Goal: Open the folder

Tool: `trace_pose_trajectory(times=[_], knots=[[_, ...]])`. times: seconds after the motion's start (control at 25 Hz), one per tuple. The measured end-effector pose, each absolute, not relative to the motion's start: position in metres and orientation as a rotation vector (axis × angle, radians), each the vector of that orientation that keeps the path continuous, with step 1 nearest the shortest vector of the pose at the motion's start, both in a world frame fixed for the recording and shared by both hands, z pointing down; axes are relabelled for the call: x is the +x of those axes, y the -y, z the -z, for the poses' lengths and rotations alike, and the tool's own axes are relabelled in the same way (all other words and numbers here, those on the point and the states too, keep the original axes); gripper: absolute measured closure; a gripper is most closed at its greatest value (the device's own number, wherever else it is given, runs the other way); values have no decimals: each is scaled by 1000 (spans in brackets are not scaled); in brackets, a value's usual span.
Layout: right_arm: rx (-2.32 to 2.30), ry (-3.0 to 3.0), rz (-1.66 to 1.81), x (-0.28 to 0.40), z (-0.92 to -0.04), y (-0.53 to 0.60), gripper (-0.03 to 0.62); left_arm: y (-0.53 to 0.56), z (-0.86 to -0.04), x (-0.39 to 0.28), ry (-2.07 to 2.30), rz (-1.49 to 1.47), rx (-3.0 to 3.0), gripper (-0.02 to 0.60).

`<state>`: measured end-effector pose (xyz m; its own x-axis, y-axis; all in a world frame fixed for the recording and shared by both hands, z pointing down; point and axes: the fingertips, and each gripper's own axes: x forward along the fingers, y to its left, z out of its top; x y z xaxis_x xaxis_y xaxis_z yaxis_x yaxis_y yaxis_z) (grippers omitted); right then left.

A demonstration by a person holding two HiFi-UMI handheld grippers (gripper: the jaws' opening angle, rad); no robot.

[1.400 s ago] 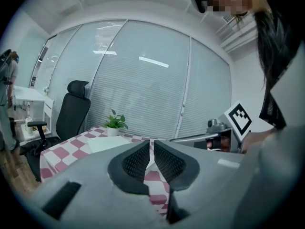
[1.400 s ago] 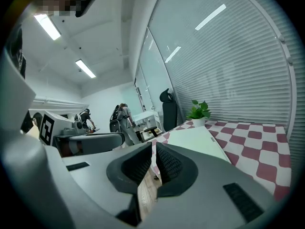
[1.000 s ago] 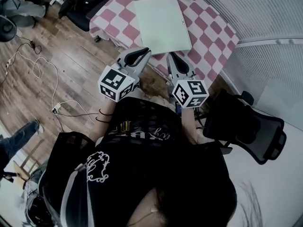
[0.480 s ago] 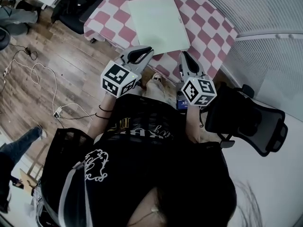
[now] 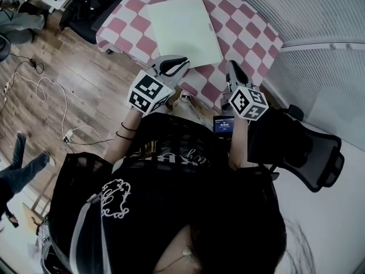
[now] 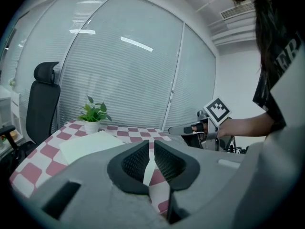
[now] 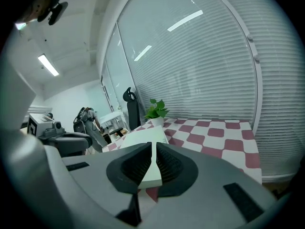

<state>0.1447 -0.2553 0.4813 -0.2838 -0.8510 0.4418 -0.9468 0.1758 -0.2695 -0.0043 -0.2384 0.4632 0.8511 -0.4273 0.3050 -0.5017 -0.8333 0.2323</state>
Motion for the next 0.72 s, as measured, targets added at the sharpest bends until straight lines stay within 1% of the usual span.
trace_pose_trajectory(times=[0.28,0.32,0.4,0.44,0.56,0.64,0.72], knots=[[1668,2240,-821,177,-517,274,562,246,-487,37,651,-506,2775,547],[1652,2248,-854,180,-522,277,562,246,-491,44,636,-533,2779,529],[1617,2258,-922,184,-536,283,562,247,-500,57,601,-596,2789,436],[1599,2258,-950,185,-544,285,562,247,-507,64,587,-633,2791,413],[1550,2250,-997,189,-566,289,562,246,-529,79,561,-748,2779,388],[1537,2253,-1041,192,-579,293,557,246,-546,89,537,-840,2772,334],[1535,2264,-1140,193,-590,297,495,246,-562,99,516,-943,2777,303]])
